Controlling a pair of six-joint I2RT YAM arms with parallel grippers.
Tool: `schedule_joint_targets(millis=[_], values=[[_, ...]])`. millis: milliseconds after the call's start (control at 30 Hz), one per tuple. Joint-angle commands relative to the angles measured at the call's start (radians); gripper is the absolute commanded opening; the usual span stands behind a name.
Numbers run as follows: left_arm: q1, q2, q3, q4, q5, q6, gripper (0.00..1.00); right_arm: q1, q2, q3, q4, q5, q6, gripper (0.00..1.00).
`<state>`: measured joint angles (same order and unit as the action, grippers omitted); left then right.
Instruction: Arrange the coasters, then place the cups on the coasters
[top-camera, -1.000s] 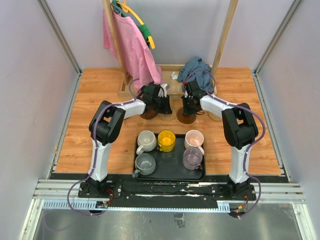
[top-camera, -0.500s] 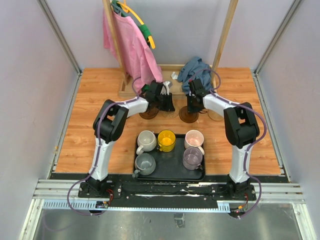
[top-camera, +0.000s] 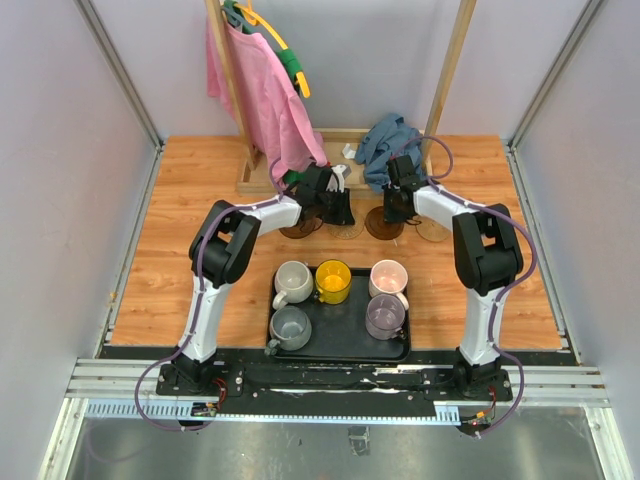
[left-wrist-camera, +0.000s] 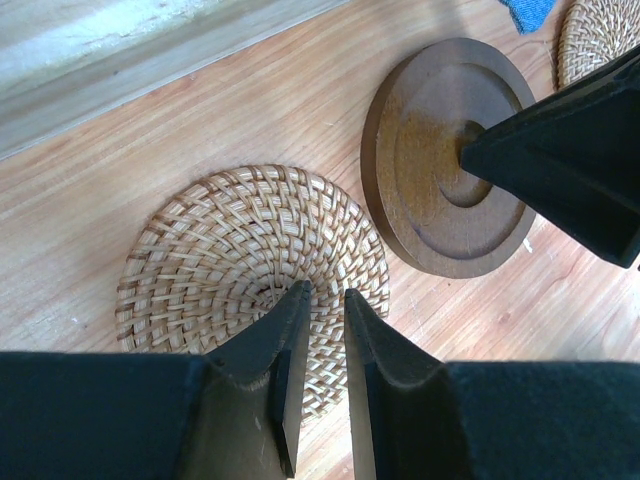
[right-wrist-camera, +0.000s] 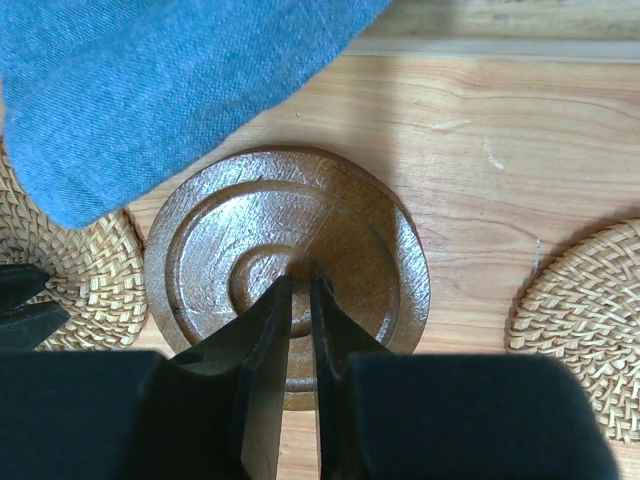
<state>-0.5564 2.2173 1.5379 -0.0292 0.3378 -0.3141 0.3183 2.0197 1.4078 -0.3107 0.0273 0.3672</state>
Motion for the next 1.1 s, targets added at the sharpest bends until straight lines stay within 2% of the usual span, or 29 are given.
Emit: schedule_joint_targets(millis=[0, 433, 900, 1067], values=[[-0.014, 0.034, -0.024, -0.051, -0.003, 0.006, 0.26, -0.03, 0.003, -0.048, -0.066, 0.041, 0.003, 0.15], [-0.014, 0.029, -0.016, -0.05, -0.023, 0.011, 0.26, -0.027, -0.033, -0.135, -0.092, 0.063, 0.02, 0.15], [-0.014, 0.008, -0.009, -0.03, -0.049, 0.024, 0.31, 0.036, -0.007, -0.071, -0.125, 0.077, -0.003, 0.15], [-0.014, -0.021, 0.011, -0.022, -0.082, 0.034, 0.33, 0.036, -0.023, 0.004, -0.13, 0.104, -0.03, 0.17]])
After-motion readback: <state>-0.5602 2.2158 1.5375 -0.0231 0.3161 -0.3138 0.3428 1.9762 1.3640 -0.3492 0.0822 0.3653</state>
